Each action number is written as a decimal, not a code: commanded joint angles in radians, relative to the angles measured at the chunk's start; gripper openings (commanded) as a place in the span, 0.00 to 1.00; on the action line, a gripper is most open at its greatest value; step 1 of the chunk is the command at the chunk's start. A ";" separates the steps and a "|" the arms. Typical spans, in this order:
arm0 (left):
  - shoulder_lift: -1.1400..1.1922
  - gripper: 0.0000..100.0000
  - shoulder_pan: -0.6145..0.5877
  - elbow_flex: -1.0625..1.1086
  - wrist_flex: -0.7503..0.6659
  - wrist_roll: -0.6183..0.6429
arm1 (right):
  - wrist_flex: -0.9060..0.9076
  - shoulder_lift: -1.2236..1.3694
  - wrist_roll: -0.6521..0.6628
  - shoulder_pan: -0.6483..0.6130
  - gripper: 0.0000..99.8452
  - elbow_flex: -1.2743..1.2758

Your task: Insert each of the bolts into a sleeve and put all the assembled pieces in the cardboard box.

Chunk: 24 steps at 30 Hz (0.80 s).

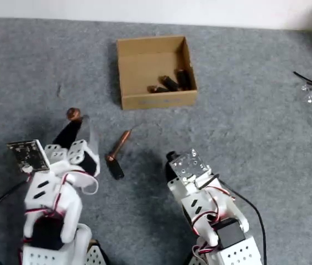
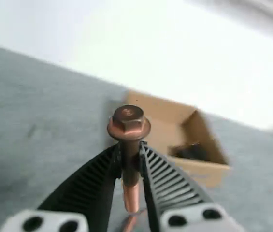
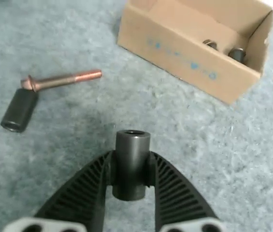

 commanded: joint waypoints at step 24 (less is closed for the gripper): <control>-0.002 0.01 0.421 -0.226 0.126 0.170 | 0.001 -0.016 -0.006 -0.220 0.01 -0.165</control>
